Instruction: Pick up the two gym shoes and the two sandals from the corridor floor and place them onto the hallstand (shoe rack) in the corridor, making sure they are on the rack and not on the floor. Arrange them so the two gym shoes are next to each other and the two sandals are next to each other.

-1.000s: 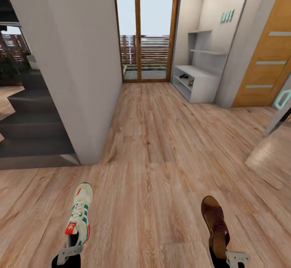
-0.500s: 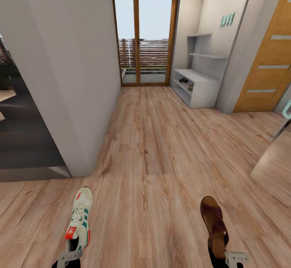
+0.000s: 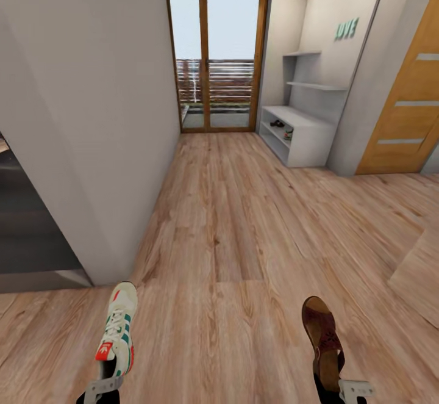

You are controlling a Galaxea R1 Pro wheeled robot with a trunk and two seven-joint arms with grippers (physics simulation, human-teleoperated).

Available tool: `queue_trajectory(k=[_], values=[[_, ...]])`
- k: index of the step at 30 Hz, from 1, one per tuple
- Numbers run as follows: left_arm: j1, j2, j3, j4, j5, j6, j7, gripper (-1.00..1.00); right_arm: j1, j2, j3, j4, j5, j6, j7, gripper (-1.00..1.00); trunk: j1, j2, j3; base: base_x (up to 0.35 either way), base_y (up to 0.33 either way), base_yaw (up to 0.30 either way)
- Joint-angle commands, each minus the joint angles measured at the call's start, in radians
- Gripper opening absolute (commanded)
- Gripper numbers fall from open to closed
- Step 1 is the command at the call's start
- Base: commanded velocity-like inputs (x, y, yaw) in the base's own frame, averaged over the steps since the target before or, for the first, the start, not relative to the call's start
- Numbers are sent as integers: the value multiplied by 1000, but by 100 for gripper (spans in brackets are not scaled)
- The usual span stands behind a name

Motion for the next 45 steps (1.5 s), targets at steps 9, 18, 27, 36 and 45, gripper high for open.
queue_trajectory(k=[9, 18, 27, 36, 45], values=[[-1, -1, 6, -5, -6, -3, -9, -100, -1, 1, -8, 3, 10, -4, 7, -100, 0, 0, -1, 339, -81, 0], [-1, -3, 0, -9, -9, -2, -13, -100, -1, 1, -8, 3, 10, -4, 7, -100, 0, 0, -1, 339, -95, 0], [-1, -2, 2, -9, -7, -3, -19, -100, -1, 0, -9, 10, 9, -4, 7, -100, 0, 0, -1, 339, -96, 0], [-1, 0, 6, 3, -6, -2, -17, -100, -1, -1, -11, 33, 8, -4, 7, -100, 0, 0, -1, 339, -52, 0], [-1, 1, 6, 6, -5, -3, -17, -100, -1, 0, -9, 33, 9, -4, 8, -100, 0, 0, -1, 340, -3, 0]])
